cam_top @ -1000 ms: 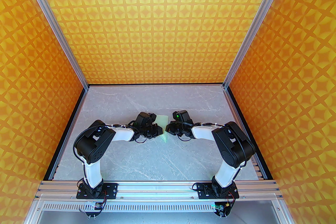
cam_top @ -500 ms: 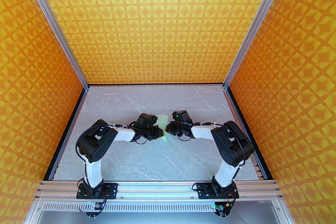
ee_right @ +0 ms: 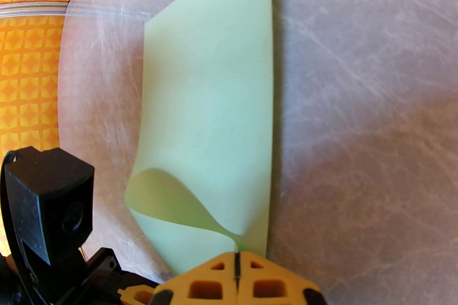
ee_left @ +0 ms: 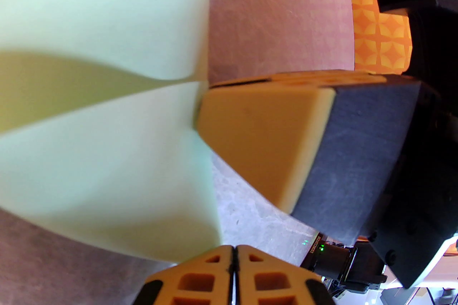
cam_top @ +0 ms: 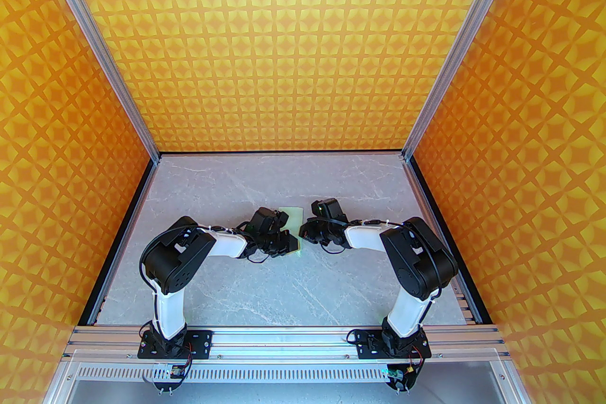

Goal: Fold a paper plane with a square sheet of paper (fold left side to right side)

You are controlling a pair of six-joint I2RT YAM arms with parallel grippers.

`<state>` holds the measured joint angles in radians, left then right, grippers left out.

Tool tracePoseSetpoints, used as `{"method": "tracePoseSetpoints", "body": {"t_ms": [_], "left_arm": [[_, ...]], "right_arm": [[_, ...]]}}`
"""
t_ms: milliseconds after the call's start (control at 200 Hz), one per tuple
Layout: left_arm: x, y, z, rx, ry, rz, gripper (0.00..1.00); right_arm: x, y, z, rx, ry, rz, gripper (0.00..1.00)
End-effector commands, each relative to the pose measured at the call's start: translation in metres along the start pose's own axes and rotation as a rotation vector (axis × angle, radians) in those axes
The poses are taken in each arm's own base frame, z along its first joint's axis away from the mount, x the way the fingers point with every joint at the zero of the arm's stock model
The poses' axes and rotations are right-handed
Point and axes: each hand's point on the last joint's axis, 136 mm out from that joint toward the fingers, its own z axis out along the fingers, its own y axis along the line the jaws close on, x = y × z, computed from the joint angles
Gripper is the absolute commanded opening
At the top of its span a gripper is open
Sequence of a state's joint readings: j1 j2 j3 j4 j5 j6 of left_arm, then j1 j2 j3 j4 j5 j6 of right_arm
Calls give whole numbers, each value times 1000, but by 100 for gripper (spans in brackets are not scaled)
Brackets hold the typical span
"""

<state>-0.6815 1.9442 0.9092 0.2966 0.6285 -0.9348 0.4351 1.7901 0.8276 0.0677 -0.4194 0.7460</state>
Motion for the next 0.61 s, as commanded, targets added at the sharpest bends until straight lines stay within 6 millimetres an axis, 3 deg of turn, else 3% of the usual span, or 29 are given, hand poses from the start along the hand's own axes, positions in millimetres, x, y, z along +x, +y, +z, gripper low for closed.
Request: {"method": "tracePoseSetpoints", "body": {"t_ms": [0, 600], "left_arm": [[-1, -5, 3, 18, 15, 14, 12], [1, -4, 3, 17, 15, 12, 11]], "right_arm": [[-2, -4, 3, 11, 0, -6, 0], [-2, -9, -4, 28, -24, 1, 0]]}}
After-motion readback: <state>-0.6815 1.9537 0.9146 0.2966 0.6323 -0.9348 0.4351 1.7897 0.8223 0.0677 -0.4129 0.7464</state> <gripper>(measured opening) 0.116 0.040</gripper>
